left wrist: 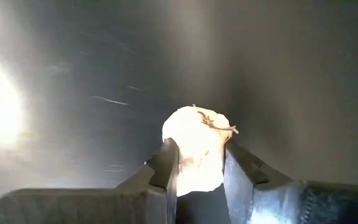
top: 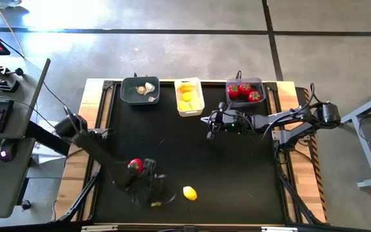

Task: Sort produce into baskets
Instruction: Put the white garlic into the blue bin

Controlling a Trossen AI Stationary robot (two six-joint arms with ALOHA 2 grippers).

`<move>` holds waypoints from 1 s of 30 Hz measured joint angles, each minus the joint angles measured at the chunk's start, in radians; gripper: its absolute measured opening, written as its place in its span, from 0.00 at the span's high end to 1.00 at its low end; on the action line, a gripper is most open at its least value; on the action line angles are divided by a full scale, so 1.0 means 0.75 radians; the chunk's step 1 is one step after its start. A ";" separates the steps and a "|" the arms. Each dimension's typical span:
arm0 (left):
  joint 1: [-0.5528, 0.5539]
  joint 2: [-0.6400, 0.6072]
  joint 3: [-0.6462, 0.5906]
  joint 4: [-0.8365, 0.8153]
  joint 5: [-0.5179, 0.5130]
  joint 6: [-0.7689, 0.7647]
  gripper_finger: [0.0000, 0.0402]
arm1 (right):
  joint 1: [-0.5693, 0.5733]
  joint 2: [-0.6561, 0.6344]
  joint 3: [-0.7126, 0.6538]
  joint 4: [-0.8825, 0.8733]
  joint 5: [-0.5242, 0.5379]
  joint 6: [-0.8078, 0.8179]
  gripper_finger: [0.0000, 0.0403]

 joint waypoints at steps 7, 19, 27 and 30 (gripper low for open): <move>0.277 -0.274 0.000 -0.170 -0.191 0.130 0.82 | 0.000 0.000 0.000 -0.004 0.000 -0.003 1.00; 1.132 -0.570 0.000 -0.291 -0.295 0.517 0.82 | 0.000 0.000 0.000 -0.002 0.000 -0.004 1.00; 1.700 -0.562 -0.112 0.020 0.016 0.899 0.82 | -0.002 0.000 0.000 0.000 0.005 -0.053 1.00; 1.839 -0.550 -0.176 0.169 0.099 1.012 0.82 | -0.012 0.000 0.000 0.003 0.007 -0.072 1.00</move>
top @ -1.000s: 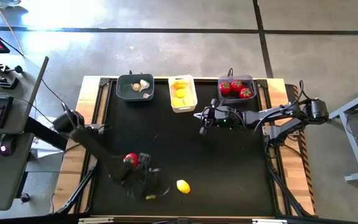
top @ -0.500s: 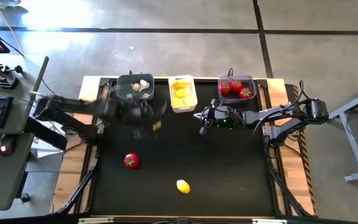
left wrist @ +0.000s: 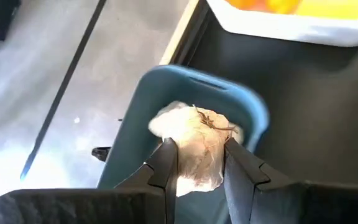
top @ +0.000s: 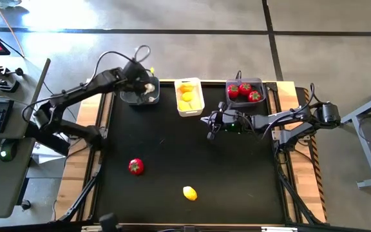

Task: Sort produce into baskets
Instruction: Put the white garlic into the blue bin

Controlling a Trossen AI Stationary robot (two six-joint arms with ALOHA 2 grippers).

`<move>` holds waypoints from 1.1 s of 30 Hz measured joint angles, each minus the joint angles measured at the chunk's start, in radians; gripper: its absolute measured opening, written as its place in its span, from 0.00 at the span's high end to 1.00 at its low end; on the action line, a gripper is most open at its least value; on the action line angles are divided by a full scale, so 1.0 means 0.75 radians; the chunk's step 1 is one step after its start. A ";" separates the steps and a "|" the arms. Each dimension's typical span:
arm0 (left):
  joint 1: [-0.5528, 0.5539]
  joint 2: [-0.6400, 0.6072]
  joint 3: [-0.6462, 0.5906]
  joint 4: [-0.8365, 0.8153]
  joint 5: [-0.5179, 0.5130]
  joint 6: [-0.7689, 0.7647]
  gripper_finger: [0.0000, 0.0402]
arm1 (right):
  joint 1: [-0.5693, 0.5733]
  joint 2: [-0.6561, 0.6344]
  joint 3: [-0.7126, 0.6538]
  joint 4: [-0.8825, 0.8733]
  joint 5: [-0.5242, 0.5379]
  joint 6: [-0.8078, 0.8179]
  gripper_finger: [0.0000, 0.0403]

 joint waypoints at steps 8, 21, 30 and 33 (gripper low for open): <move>0.170 0.111 -0.093 0.022 0.065 0.164 0.82 | -0.042 0.000 0.000 0.012 0.001 0.009 1.00; 0.187 0.356 -0.139 0.110 0.157 0.164 0.82 | -0.068 0.001 0.023 0.038 0.001 -0.084 1.00; 0.180 0.401 -0.138 0.132 0.163 0.079 0.73 | -0.068 0.001 0.023 0.011 0.001 -0.058 1.00; 0.173 0.395 -0.138 0.145 0.164 0.054 0.64 | -0.068 0.001 0.023 -0.004 0.001 -0.047 1.00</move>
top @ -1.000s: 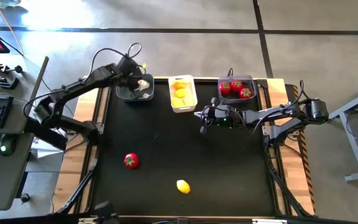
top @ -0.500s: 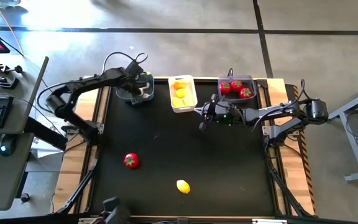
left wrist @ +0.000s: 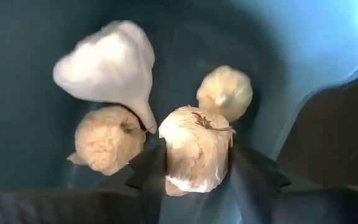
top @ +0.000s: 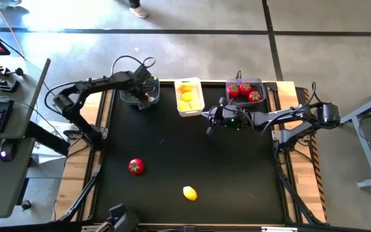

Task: Sort produce into baskets
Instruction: Put the white garlic into the blue bin, then put the red tomato into the transparent bin

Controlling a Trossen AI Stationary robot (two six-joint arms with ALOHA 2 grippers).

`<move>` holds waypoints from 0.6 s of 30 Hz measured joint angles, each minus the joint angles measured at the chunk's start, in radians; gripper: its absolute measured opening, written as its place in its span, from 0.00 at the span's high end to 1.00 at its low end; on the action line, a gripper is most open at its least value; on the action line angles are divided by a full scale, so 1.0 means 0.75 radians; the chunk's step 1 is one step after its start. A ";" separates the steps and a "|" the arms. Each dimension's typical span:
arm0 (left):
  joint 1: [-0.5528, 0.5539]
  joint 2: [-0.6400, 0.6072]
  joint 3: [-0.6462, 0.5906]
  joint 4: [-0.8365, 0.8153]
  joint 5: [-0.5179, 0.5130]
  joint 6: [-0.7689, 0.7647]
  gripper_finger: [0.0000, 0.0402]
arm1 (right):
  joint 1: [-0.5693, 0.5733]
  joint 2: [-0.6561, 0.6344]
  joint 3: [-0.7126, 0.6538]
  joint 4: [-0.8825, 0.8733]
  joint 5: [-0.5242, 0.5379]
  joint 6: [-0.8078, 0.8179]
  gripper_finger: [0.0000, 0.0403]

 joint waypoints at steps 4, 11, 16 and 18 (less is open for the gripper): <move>0.000 -0.040 0.000 0.053 0.009 -0.019 0.52 | 0.000 0.000 0.000 -0.001 0.000 -0.024 0.98; 0.000 -0.174 -0.020 0.069 0.068 -0.054 0.42 | 0.000 0.000 -0.001 -0.022 0.000 -0.004 0.81; -0.025 -0.338 -0.174 0.192 0.179 -0.118 0.42 | 0.002 0.000 -0.001 -0.024 -0.012 0.036 0.65; -0.051 -0.432 -0.260 0.260 0.214 -0.146 0.42 | 0.004 0.000 -0.001 -0.016 -0.035 0.057 0.60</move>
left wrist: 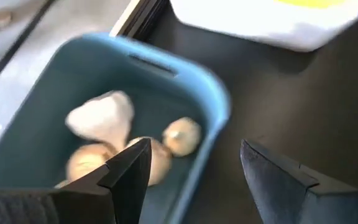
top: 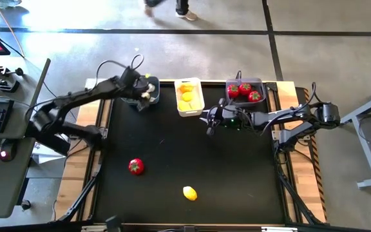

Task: Sort produce into baskets
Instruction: Put the red tomato into the transparent bin

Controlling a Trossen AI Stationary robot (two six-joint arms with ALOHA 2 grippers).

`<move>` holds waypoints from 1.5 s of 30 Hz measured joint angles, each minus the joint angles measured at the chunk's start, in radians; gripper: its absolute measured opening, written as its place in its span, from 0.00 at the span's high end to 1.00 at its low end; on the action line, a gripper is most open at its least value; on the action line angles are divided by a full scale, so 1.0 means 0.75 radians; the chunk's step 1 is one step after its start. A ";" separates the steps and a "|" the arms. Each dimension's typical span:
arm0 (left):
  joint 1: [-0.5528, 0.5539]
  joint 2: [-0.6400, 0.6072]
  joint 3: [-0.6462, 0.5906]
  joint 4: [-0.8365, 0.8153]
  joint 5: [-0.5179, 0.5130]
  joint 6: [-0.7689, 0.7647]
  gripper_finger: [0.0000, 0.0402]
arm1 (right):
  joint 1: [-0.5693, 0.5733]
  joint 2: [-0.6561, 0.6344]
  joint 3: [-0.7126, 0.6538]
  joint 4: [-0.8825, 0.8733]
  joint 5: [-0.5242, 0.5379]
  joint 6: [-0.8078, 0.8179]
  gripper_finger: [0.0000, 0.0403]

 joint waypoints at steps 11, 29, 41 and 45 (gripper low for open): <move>-0.387 -0.492 -0.215 0.100 0.021 -0.274 0.46 | 0.067 0.003 -0.001 0.052 -0.041 0.000 0.55; -1.087 -0.330 -0.120 -0.049 0.275 -0.672 0.58 | 0.104 0.004 -0.001 0.038 -0.041 -0.015 0.55; -1.460 -0.192 0.080 -0.549 0.166 -1.058 0.82 | 0.104 0.004 -0.001 0.022 -0.040 -0.033 0.55; -1.554 -0.121 0.081 -0.570 0.130 -1.114 0.74 | 0.105 0.004 -0.001 0.018 -0.040 -0.032 0.55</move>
